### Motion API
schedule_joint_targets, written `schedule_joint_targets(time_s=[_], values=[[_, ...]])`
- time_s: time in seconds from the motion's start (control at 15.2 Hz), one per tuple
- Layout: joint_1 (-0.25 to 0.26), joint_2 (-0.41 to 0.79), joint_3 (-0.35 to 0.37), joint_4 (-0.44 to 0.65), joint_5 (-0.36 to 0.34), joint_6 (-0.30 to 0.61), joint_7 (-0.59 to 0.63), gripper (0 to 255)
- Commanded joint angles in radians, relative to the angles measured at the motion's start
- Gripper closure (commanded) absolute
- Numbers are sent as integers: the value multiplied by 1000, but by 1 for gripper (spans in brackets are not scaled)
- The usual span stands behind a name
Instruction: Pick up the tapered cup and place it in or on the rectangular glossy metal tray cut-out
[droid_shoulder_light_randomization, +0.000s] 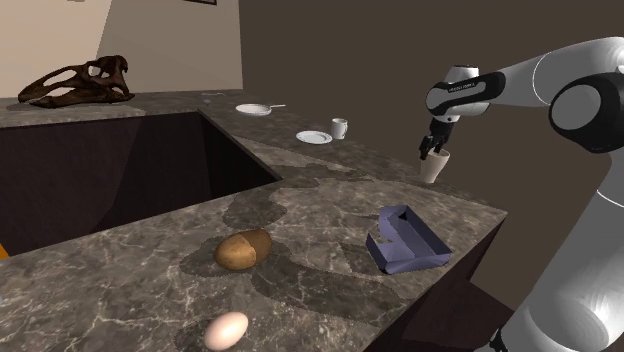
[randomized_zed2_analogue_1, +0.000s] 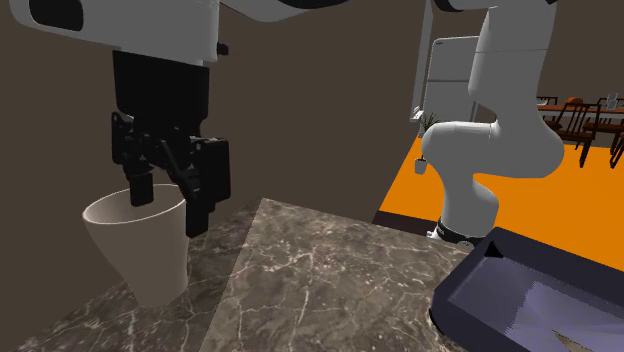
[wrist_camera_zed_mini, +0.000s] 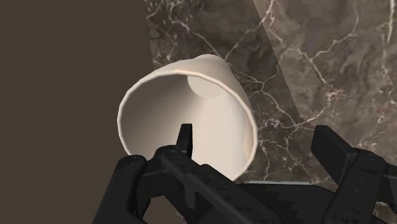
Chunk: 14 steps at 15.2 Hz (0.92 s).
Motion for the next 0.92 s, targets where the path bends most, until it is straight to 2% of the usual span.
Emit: schedule_joint_targets(time_s=[0.0, 0.07, 0.13, 0.73, 0.86], values=[[0, 0, 0, 0, 0, 0, 0, 0], [0, 0, 0, 0, 0, 0, 0, 0], [0, 0, 0, 0, 0, 0, 0, 255], [0, 0, 0, 0, 0, 0, 0, 255], [1, -6, 0, 21, -3, -26, 1, 255]])
